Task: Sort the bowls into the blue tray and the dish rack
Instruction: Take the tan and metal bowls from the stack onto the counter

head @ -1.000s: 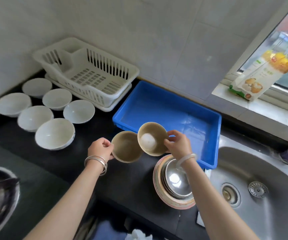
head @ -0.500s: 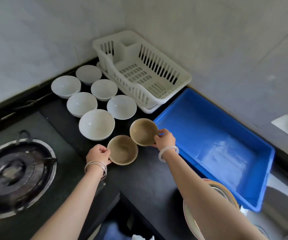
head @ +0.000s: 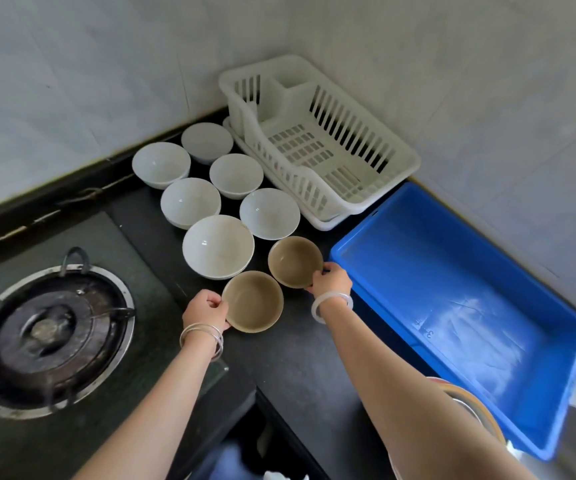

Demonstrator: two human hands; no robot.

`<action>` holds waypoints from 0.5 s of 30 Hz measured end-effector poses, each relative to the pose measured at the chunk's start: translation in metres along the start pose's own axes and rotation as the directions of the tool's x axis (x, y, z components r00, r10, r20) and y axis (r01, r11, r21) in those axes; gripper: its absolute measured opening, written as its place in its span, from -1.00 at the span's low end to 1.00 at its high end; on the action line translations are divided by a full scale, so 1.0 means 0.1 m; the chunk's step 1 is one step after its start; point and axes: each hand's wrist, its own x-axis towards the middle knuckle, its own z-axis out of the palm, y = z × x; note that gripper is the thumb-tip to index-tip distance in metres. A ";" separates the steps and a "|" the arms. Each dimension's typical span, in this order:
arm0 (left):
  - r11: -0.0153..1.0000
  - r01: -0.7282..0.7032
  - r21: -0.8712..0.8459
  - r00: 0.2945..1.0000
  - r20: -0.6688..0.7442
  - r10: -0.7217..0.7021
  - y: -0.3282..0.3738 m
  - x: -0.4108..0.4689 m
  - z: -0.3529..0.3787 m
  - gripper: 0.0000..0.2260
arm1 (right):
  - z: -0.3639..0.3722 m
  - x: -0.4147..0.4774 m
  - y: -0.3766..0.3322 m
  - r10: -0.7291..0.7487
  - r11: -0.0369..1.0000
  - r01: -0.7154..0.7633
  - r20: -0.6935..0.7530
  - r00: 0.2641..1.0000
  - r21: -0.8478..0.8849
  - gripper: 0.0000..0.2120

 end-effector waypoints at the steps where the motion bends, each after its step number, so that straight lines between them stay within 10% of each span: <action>1: 1.000 -0.003 0.003 1.000 -0.007 0.003 0.00 0.00 0.00 -0.78 | 0.01 0.01 0.00 0.003 1.000 -0.003 0.003 1.000 0.011 -0.71; 15: 0.990 -0.122 0.076 0.992 -0.005 0.123 -0.02 -0.12 -0.02 -0.81 | -0.17 -0.12 0.00 0.085 0.976 -0.128 0.235 0.968 0.174 -0.62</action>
